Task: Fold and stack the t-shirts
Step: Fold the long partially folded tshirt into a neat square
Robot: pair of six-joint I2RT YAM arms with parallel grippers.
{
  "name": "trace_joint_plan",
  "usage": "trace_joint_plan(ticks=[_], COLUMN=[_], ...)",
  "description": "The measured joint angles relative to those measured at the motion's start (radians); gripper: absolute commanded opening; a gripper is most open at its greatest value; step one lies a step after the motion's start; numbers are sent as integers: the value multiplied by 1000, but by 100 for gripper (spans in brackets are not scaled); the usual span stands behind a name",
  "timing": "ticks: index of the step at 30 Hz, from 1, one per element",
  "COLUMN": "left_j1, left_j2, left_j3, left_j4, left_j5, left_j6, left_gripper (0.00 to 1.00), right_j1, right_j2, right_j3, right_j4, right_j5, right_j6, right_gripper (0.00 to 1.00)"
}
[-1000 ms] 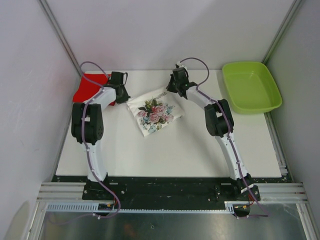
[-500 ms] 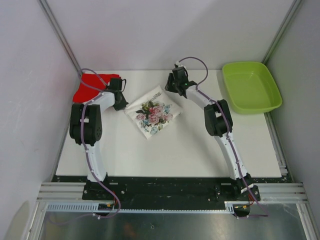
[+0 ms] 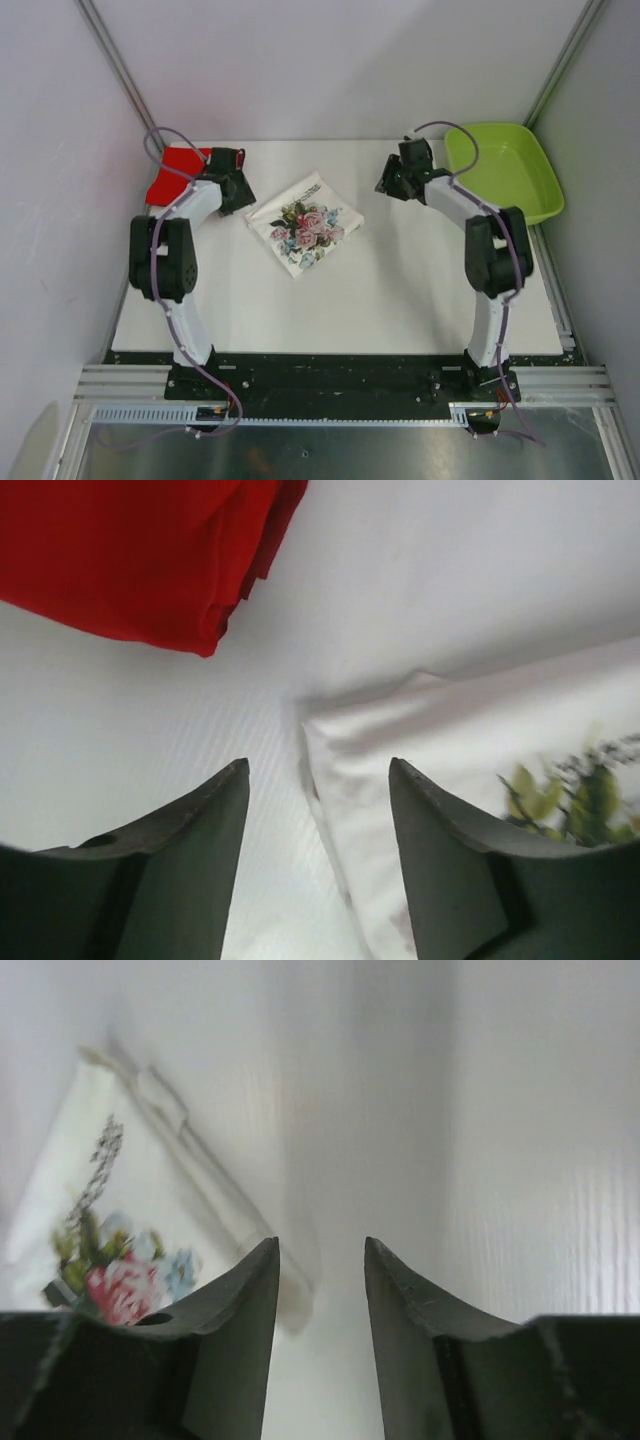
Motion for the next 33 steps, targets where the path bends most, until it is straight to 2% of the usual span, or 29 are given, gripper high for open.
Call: trace_joint_plan(ticks=[2,4,8,14,20,27,29,33], left_j1=[-11,-33,-118,-255,-271,-269,-265,-237], left_j2=[-67,-144,-251,-236,-172,-168,-172,-211], left_j3=[-10,-25,-72,-178,-282,-332,-333,-332], left_j4=[-1,2,23,27,28,37,38,35], left_j5=[4,9,56,146,189,195,197,213], left_j6=[6,8,-14,-69,-98,-98,-97,-88], left_gripper=[51,36,18,7,5,7,10,21], right_j1=[-12,-11,21,79,80,67,69,85], right_j2=[-118,-201,-241,-147,-12,25,18,-33], right_j3=[-101,-162,-201,-214,-224,-224,-224,-233], right_j4=[12,29,79,160,184,163,152,102], right_j5=[-14,-45,-115,-221,-261,-249,-233,-167], right_j6=[16,33,61,110,141,155,153,125], right_gripper=[30,25,20,19,15,12,15,32])
